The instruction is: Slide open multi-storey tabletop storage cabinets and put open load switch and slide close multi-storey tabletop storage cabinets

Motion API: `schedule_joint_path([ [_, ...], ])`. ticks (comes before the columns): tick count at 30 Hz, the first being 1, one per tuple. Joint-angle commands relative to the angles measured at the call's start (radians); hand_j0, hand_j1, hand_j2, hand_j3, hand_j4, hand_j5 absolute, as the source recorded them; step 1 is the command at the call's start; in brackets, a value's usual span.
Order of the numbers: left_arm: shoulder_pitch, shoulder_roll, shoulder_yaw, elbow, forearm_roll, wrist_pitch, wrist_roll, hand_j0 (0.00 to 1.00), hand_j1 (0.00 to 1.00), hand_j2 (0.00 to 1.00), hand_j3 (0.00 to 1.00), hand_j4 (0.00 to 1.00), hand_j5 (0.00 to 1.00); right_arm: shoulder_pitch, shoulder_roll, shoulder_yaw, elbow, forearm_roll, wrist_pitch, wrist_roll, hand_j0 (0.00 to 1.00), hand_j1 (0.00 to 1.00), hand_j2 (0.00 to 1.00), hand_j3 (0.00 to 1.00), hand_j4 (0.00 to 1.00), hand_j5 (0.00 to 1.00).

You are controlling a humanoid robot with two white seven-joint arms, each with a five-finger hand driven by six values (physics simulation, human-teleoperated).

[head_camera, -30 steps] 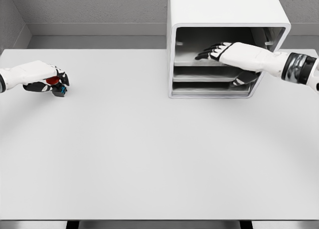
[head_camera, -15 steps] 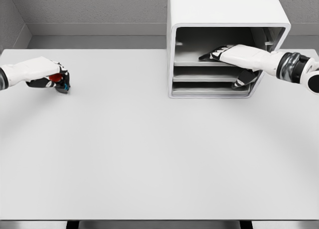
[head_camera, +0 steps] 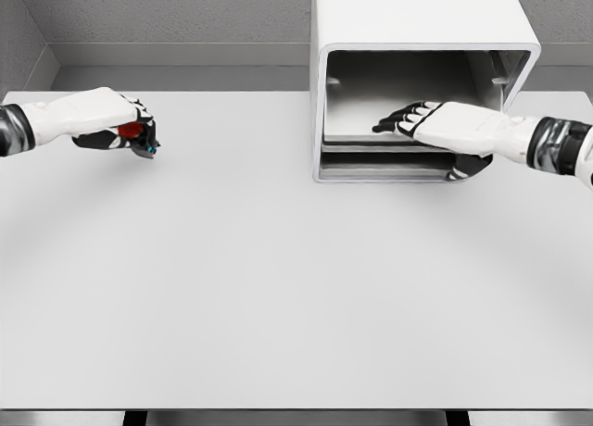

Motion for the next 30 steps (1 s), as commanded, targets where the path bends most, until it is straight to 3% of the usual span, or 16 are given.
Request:
schedule_joint_path([
  [1, 0.000, 0.002, 0.002, -0.030, 0.006, 0.000, 0.001, 0.40, 0.40, 0.40, 0.40, 0.40, 0.40, 0.000, -0.030, 0.007, -0.052, -0.025, -0.015, 0.012, 1.00, 1.00, 1.00, 1.00, 1.00, 1.00],
  [17, -0.020, 0.003, 0.002, -0.211, 0.003, 0.000, 0.001, 0.39, 0.39, 0.39, 0.39, 0.39, 0.39, 0.049, -0.144, -0.051, -0.089, -0.063, -0.202, 0.002, 1.00, 1.00, 1.00, 1.00, 1.00, 1.00],
  [21, -0.020, 0.005, -0.001, -0.254, 0.003, 0.000, 0.001, 0.39, 0.39, 0.39, 0.39, 0.39, 0.39, 0.049, -0.184, -0.073, -0.092, -0.148, -0.264, 0.009, 1.00, 1.00, 1.00, 1.00, 1.00, 1.00],
  [30, -0.017, 0.008, -0.005, -0.359, -0.026, 0.000, 0.002, 0.39, 0.39, 0.39, 0.39, 0.39, 0.39, 0.077, -0.193, -0.088, -0.086, -0.149, -0.187, -0.057, 1.00, 1.00, 1.00, 1.00, 1.00, 1.00],
])
